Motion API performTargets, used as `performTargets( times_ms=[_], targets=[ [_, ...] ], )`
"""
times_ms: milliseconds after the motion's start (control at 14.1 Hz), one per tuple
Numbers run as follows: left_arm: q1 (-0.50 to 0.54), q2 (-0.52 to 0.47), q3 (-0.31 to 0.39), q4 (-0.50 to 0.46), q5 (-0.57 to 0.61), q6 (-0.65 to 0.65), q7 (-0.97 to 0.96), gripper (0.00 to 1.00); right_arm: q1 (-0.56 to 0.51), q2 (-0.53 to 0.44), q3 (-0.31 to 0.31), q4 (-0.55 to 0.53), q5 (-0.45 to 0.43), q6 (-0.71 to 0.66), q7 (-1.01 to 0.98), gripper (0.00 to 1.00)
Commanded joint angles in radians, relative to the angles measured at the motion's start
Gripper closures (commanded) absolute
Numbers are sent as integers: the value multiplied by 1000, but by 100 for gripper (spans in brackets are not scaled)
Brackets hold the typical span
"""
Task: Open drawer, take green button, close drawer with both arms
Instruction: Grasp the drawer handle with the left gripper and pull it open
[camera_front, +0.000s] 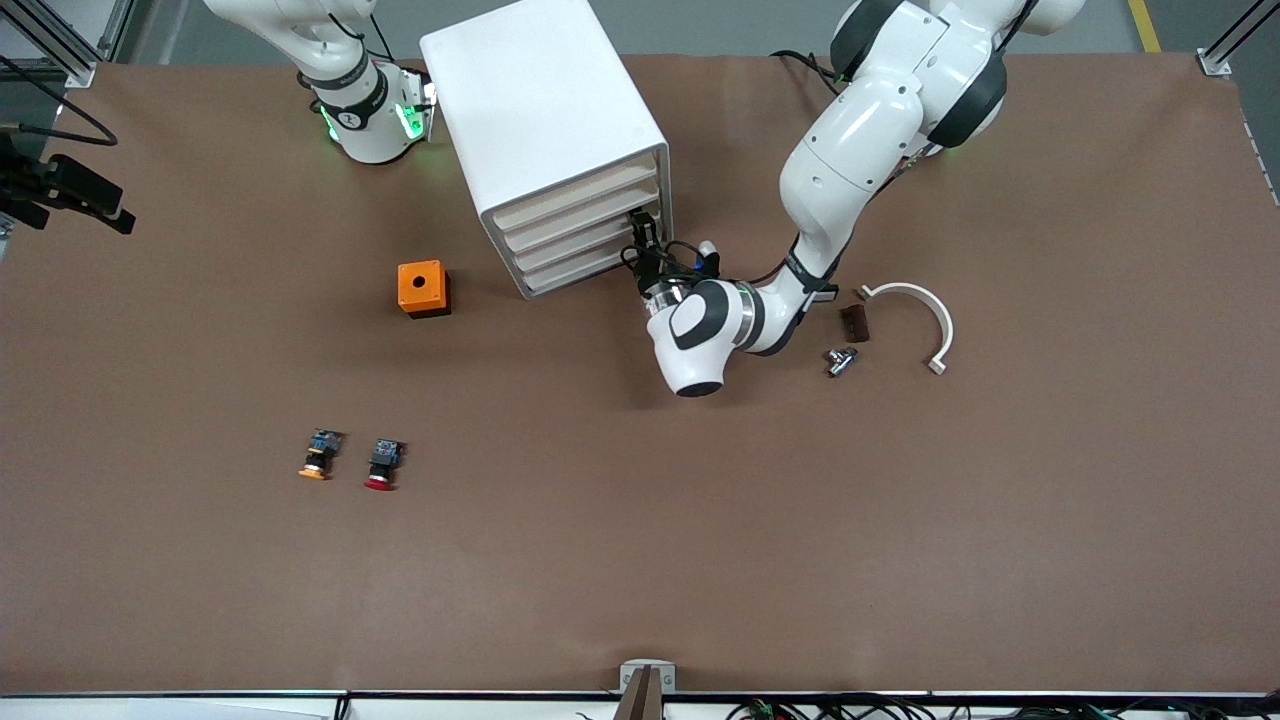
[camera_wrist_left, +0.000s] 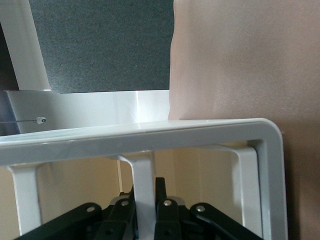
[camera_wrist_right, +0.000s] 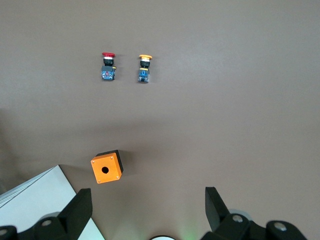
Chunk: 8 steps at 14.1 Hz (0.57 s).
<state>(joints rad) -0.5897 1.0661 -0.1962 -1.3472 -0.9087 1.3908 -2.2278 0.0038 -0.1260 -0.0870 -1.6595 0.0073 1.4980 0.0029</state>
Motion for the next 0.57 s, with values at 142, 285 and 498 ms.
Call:
performTargets(
  times_ms=[142, 285, 498],
  targets=[
    [10, 5, 1, 11, -4, -13, 7, 89, -7, 3, 6, 36, 2, -7, 14, 0],
    [27, 5, 3, 13, -9, -13, 8, 89, -5, 38, 6, 37, -1, -9, 14, 0],
    [67, 5, 3, 13, -16, -12, 10, 89, -5, 159, 7, 52, 11, 10, 0, 0]
  ],
)
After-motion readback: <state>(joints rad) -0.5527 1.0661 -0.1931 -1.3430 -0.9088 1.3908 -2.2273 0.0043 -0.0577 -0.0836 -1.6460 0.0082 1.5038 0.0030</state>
